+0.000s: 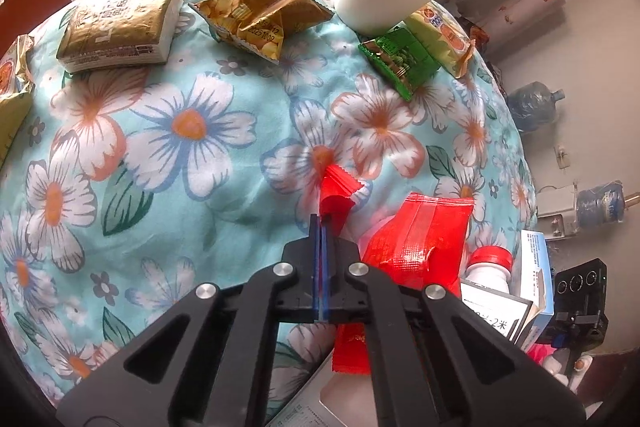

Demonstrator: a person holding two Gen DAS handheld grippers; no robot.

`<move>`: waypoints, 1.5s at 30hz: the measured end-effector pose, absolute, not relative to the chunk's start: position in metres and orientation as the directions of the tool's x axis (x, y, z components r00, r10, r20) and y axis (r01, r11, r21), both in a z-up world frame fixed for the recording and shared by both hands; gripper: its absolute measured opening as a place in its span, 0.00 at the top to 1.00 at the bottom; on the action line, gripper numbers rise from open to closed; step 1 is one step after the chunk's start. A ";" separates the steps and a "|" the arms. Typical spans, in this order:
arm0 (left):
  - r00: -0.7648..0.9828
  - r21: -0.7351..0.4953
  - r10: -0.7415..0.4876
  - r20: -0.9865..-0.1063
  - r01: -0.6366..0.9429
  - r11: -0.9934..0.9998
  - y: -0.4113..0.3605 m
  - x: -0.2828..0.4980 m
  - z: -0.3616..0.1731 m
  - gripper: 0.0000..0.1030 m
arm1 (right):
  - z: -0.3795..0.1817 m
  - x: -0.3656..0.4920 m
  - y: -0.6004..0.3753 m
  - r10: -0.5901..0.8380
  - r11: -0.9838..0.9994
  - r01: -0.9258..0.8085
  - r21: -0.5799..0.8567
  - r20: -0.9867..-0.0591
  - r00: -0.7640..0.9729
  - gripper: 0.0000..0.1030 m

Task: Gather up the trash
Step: 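Grasp the red plastic wrapper with the left tool while the right tool grasps the blue medicine box, then carry the wrapper and box over the blue wastebasket and open both tools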

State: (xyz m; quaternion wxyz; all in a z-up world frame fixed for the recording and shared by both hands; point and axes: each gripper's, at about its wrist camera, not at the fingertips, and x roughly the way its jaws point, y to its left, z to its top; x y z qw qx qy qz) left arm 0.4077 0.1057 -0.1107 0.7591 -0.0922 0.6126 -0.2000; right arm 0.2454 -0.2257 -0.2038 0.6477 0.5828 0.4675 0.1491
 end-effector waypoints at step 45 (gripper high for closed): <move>0.357 -0.432 -0.464 -0.810 0.170 0.886 0.139 0.373 -0.064 1.00 | -0.212 0.208 -0.267 0.608 0.103 0.232 0.967 -0.245 0.755 0.67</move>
